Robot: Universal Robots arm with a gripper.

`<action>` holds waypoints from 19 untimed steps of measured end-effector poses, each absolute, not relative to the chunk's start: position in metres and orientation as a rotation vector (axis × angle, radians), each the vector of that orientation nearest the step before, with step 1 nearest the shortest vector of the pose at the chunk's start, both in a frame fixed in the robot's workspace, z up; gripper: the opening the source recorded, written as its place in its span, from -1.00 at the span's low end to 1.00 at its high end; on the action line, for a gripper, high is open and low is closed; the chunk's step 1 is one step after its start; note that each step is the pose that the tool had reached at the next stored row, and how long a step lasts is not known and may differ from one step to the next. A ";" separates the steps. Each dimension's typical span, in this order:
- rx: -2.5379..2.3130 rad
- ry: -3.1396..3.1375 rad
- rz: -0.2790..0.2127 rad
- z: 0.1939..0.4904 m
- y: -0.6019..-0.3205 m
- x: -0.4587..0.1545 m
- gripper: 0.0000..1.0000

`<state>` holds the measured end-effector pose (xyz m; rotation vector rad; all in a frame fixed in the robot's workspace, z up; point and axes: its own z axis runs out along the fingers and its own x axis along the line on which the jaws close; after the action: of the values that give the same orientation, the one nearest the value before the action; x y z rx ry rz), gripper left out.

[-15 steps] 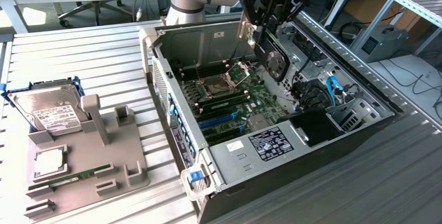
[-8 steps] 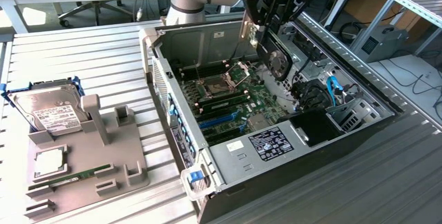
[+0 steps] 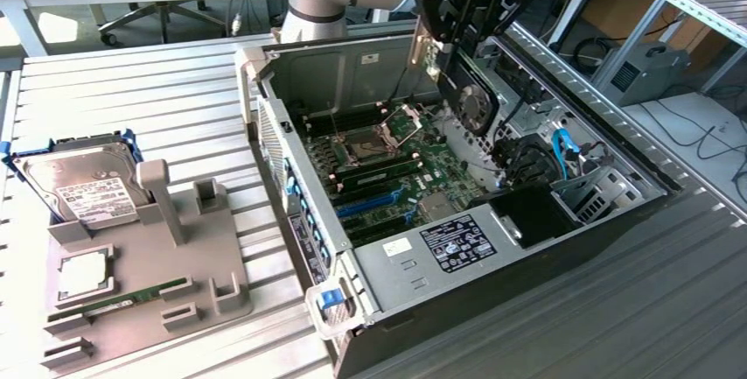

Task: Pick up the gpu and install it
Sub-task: 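Pick up the gpu and move the gpu toward the slot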

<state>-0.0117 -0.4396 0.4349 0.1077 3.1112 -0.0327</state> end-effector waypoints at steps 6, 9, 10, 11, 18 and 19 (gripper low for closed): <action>0.107 3.111 -0.035 0.435 -0.440 -0.007 -0.45; 0.108 3.111 -0.036 0.435 -0.440 -0.005 -0.45; 0.108 3.111 -0.037 0.435 -0.440 -0.004 -0.45; 0.108 3.111 -0.037 0.435 -0.440 -0.003 -0.45; 0.108 3.111 -0.040 0.435 -0.440 0.002 -0.45; 0.108 3.111 -0.040 0.435 -0.440 0.004 -0.45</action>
<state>0.0035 -0.4396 0.4347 0.1076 3.1109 -0.0403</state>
